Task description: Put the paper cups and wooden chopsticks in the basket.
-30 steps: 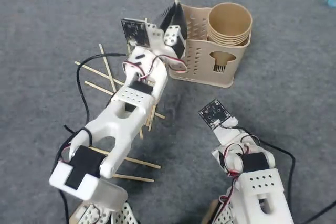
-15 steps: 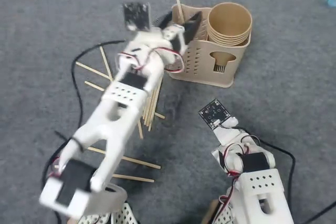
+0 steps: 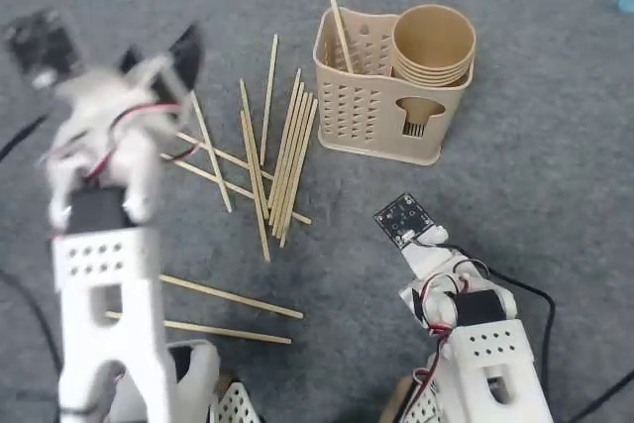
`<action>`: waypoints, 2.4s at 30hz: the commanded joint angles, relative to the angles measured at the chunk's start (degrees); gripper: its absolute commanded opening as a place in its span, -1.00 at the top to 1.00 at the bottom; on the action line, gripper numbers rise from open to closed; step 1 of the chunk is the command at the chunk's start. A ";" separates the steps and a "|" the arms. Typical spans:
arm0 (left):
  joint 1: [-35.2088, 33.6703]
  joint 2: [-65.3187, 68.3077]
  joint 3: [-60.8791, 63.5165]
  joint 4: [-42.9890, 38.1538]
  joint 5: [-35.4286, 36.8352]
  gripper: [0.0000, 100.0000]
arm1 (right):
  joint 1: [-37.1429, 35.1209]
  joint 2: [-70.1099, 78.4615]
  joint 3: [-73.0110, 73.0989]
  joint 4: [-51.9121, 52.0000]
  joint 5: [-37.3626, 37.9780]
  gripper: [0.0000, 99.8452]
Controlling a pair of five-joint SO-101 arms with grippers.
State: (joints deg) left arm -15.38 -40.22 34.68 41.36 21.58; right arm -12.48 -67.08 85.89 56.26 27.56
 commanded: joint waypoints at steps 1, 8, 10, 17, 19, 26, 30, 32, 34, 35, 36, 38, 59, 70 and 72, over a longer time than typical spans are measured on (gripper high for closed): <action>-15.82 -10.29 7.87 3.08 -0.18 0.43 | -0.57 -1.01 -0.44 -1.27 0.53 0.99; -45.71 -20.92 21.93 2.99 -0.35 0.43 | -8.40 -1.01 -1.14 -1.36 0.97 0.99; -54.07 -21.80 24.13 2.90 -0.35 0.43 | -11.74 -1.01 -4.48 -0.84 0.97 0.99; -73.76 -13.27 25.10 -14.15 -0.35 0.43 | -26.77 0.40 -22.51 6.11 -3.08 0.99; -75.25 -6.86 21.76 -16.35 -0.44 0.43 | -32.04 3.12 -26.99 7.34 -5.71 0.99; -78.51 22.86 -2.59 -13.27 -0.44 0.43 | -50.59 18.33 -31.12 -5.67 -15.21 0.87; -80.00 38.51 -18.77 -5.89 -0.44 0.43 | -57.54 28.00 -31.21 -14.99 -16.97 0.81; -80.53 45.19 -25.80 -3.43 -0.44 0.43 | -60.09 33.10 -31.47 -18.33 -16.79 0.81; -80.88 50.99 -32.13 -1.14 -0.44 0.43 | -61.85 38.11 -32.18 -21.05 -16.70 0.81; -80.88 53.27 -34.77 0.00 -0.44 0.43 | -62.46 40.48 -32.88 -21.93 -16.62 0.81; -80.88 55.47 -37.23 1.14 -0.44 0.43 | -62.81 42.86 -33.76 -22.81 -16.62 0.81; -80.88 59.08 -41.10 2.99 -0.44 0.43 | -62.99 47.43 -36.48 -24.13 -16.53 0.81; -80.88 65.41 -47.69 4.66 -0.44 0.43 | -56.31 86.02 -82.81 -22.55 -16.44 0.81; -80.70 65.58 -47.43 4.66 -0.35 0.43 | -56.57 102.73 -98.73 -22.55 -16.44 0.81; -80.62 65.58 -47.34 4.66 -0.35 0.43 | -56.57 104.75 -100.31 -22.55 -16.44 0.81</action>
State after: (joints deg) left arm -96.18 25.80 -10.33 46.11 21.58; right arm -69.54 37.54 -9.58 33.14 11.56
